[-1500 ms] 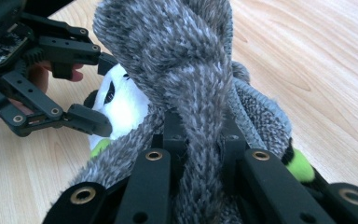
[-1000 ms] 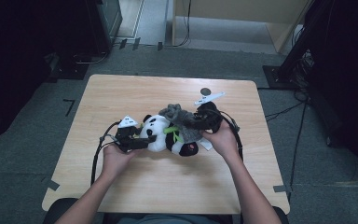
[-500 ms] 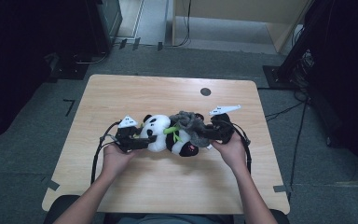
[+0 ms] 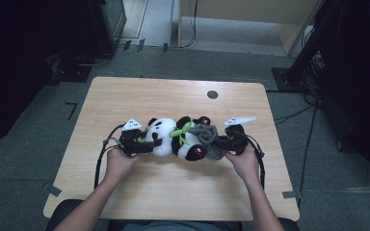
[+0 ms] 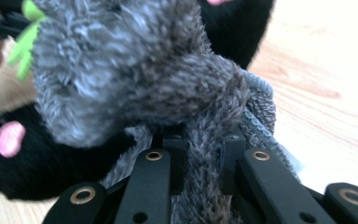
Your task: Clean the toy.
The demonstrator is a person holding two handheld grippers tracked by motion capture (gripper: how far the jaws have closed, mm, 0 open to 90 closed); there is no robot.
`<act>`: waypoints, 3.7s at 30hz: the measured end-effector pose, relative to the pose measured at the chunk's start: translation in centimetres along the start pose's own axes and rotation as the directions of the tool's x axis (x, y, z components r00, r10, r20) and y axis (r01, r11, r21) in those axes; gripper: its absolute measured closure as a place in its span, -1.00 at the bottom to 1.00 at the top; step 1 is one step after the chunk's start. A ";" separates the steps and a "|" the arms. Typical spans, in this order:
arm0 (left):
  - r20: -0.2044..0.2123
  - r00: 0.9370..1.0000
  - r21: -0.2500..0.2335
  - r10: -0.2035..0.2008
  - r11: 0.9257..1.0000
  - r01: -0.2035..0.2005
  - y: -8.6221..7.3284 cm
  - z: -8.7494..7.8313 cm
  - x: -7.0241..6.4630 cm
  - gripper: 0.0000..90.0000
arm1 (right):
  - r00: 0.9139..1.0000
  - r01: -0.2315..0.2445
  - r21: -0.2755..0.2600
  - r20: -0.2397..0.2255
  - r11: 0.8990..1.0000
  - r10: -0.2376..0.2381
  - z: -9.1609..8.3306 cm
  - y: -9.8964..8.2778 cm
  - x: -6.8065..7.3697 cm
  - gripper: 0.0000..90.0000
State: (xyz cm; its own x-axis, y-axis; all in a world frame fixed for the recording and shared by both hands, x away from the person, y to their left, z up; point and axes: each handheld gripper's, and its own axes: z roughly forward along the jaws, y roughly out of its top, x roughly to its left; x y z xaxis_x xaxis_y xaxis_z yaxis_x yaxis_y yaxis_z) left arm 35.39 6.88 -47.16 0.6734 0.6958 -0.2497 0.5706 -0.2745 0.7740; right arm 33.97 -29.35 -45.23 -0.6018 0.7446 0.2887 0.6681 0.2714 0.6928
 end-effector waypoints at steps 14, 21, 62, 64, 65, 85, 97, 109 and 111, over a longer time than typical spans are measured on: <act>0.008 1.000 -0.021 0.009 1.000 -0.009 -0.1 0.0 0.1 -0.22 | 0.997 0.045 -0.062 -0.056 0.997 -0.049 -2.1 1.6 1.1 0.78; 0.005 1.000 -0.027 0.005 1.000 -0.005 -0.1 0.1 0.1 -0.22 | 0.993 0.101 -0.089 -0.047 0.991 -0.105 -2.4 5.2 3.1 0.78; -0.048 0.999 -0.016 0.022 1.000 -0.023 -0.1 0.2 -0.7 -0.10 | 0.963 0.242 0.166 -0.160 0.956 -0.216 8.9 12.7 8.3 0.76; -0.046 0.999 -0.014 0.022 1.000 -0.022 -0.1 0.2 -0.7 -0.10 | 0.965 0.239 0.174 -0.155 0.955 -0.213 8.5 12.5 8.0 0.77; -0.046 0.999 -0.013 0.021 1.000 -0.021 -0.1 0.2 -0.7 -0.10 | 0.965 0.241 0.179 -0.150 0.954 -0.216 8.3 12.4 7.8 0.77; -0.037 0.999 -0.013 0.009 1.000 -0.010 0.0 0.2 -0.5 -0.09 | 0.987 0.163 0.136 -0.034 0.977 -0.160 3.1 8.9 3.1 0.77; -0.016 1.000 -0.021 -0.003 1.000 0.003 -0.1 0.2 -0.3 -0.10 | 0.992 0.110 0.043 -0.073 0.993 -0.107 1.4 4.8 1.3 0.78; -0.006 1.000 -0.021 -0.004 1.000 0.004 0.0 0.3 -0.1 -0.12 | 0.996 0.067 0.021 -0.054 0.998 -0.066 0.9 2.1 -0.2 0.78; -0.004 1.000 -0.021 -0.001 1.000 0.001 0.0 0.3 -0.1 -0.12 | 0.997 0.051 0.016 -0.055 0.999 -0.050 0.9 1.5 -0.4 0.78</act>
State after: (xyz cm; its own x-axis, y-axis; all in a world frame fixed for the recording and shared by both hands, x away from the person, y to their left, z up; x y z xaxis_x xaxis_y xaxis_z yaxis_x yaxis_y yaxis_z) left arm 35.48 6.63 -47.26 0.6710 0.6988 -0.2479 0.5610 -0.2598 0.7860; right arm 35.65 -28.70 -44.96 -0.6573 0.6957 0.2896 0.6438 0.3187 0.6957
